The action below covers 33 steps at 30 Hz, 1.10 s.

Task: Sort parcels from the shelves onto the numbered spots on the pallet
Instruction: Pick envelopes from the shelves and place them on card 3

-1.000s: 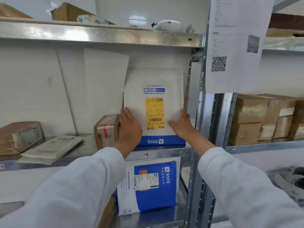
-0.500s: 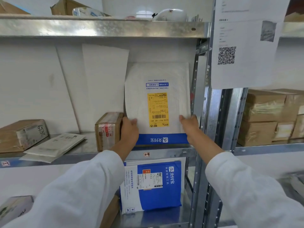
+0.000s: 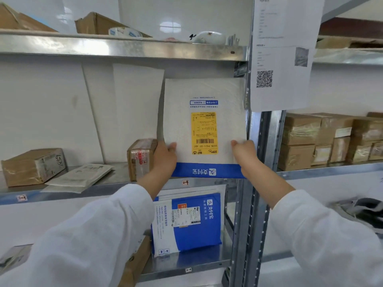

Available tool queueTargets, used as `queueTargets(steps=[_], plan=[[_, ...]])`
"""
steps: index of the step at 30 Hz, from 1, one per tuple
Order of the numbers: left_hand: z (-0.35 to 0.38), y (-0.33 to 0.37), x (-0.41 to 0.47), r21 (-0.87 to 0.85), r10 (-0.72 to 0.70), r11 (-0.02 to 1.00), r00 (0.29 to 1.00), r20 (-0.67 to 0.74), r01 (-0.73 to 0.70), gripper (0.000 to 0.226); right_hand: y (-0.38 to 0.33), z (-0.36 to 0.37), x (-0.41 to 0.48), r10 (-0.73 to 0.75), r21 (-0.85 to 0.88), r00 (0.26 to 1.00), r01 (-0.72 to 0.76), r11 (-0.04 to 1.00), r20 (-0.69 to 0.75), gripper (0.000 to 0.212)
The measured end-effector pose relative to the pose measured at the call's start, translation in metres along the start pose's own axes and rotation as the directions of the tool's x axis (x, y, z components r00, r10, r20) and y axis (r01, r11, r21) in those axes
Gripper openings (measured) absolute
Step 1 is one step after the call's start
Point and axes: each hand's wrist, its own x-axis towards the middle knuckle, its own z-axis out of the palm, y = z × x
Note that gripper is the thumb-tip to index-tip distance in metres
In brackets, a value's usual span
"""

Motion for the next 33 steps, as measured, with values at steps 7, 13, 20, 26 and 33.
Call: queueTargets(steps=[7, 13, 20, 26, 33], plan=[[-0.033, -0.005, -0.039, -0.141, -0.031, 0.989, 0.995, 0.097, 0.044, 0.034, -0.011, -0.021, -0.068, -0.020, -0.043, 1.000, 0.019, 0.999, -0.007, 0.044], [-0.096, -0.014, -0.081, -0.187, 0.060, 0.981, 0.996, 0.070, -0.046, 0.024, 0.001, -0.013, -0.132, -0.009, -0.080, 1.000, 0.007, 0.997, -0.019, 0.042], [-0.212, -0.062, -0.123, -0.195, 0.063, 0.979, 0.998, -0.015, -0.065, 0.038, 0.000, 0.037, -0.217, -0.042, -0.048, 0.987, 0.050, 0.998, 0.157, 0.031], [-0.338, -0.117, -0.189, -0.225, -0.051, 0.974, 0.994, -0.100, 0.028, 0.033, 0.020, 0.108, -0.304, -0.028, -0.055, 0.917, 0.055, 0.997, 0.397, 0.034], [-0.481, -0.204, -0.314, -0.317, -0.292, 0.930, 0.895, -0.337, 0.185, 0.011, 0.064, 0.205, -0.442, 0.003, -0.054, 0.742, 0.045, 0.997, 0.670, 0.015]])
